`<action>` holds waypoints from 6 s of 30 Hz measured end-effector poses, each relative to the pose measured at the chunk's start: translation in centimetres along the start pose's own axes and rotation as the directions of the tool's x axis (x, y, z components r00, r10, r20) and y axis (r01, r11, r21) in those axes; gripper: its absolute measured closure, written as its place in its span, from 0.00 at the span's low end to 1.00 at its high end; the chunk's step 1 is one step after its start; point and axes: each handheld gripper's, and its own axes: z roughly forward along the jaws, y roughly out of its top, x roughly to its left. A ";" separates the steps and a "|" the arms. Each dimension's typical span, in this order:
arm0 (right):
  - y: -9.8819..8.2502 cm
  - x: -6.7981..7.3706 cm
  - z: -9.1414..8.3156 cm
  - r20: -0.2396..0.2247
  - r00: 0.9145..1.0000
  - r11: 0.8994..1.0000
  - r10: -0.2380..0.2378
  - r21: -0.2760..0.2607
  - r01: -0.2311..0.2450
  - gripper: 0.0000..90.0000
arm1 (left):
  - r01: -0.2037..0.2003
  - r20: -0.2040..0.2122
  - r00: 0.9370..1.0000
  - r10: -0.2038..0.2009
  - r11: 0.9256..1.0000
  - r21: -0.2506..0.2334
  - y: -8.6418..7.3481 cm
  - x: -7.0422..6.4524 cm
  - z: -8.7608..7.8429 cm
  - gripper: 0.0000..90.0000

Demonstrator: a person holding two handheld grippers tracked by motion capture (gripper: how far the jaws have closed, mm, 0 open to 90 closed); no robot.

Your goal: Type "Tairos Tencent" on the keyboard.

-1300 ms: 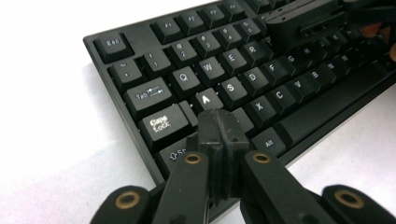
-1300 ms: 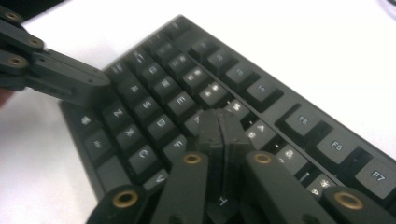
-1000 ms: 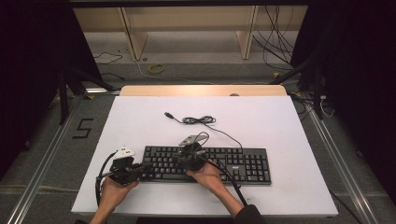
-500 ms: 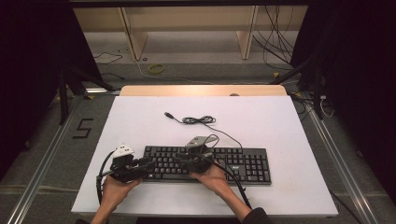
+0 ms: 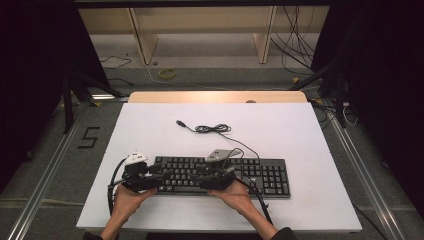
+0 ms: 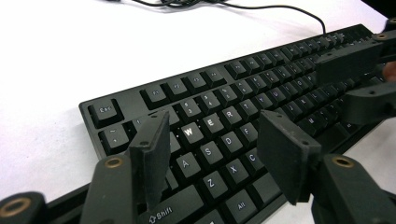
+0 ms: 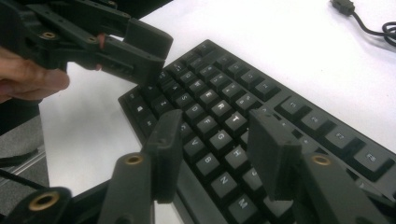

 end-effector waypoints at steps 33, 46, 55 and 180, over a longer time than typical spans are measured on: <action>-1.9 -0.2 -2.9 0.019 1.000 0.999 0.010 -0.034 -0.009 0.42 | -0.063 0.015 0.998 0.062 0.992 0.109 1.7 -0.1 2.7 0.97; -2.3 0.1 -3.3 0.014 1.000 0.999 0.007 -0.036 -0.007 0.41 | -0.076 0.009 0.997 0.076 0.986 0.151 2.0 -0.2 3.6 0.99; -2.4 0.2 -3.3 0.014 1.000 0.999 0.006 -0.033 -0.005 0.41 | -0.078 0.009 0.997 0.078 0.984 0.162 2.1 -0.2 4.1 0.99; -1.6 -0.5 -0.3 0.071 0.997 0.999 -0.011 0.036 0.009 0.96 | -0.031 0.115 0.993 0.037 0.998 -0.056 -0.3 -1.1 0.0 0.36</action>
